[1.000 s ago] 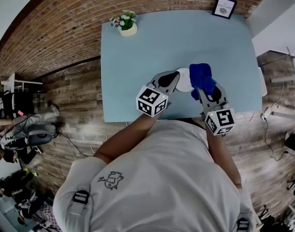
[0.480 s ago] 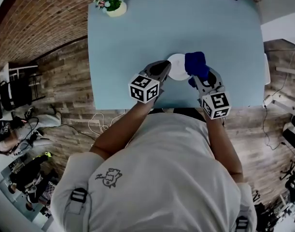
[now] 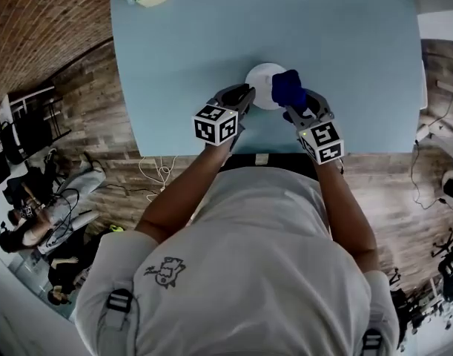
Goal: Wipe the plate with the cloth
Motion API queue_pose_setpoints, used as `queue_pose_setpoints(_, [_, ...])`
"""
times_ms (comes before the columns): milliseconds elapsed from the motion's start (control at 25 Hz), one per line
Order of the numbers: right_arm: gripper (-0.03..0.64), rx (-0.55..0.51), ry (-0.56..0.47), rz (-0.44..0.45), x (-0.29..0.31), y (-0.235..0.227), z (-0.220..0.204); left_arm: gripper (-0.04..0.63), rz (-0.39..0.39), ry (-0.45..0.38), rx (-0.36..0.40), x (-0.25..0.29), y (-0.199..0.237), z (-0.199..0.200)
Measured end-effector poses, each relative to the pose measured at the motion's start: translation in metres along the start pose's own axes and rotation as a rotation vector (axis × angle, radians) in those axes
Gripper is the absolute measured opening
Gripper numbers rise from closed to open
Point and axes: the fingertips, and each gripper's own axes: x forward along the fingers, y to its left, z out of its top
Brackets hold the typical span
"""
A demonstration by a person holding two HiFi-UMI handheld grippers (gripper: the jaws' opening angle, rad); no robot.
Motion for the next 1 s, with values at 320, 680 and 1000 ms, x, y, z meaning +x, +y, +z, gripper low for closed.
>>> queue_pose_setpoints(320, [0.137, 0.019, 0.087, 0.079, 0.021, -0.006, -0.048, 0.133, 0.088, 0.078, -0.101, 0.026, 0.028, -0.04])
queue_pose_setpoints(680, [0.137, 0.034, 0.16, 0.1, 0.04, -0.023, -0.08, 0.155, 0.137, 0.112, -0.196, 0.046, 0.055, -0.056])
queue_pose_setpoints(1000, [0.136, 0.049, 0.159, 0.117, 0.038, -0.029, -0.086, 0.153, 0.121, 0.105, -0.219, 0.053, 0.046, -0.058])
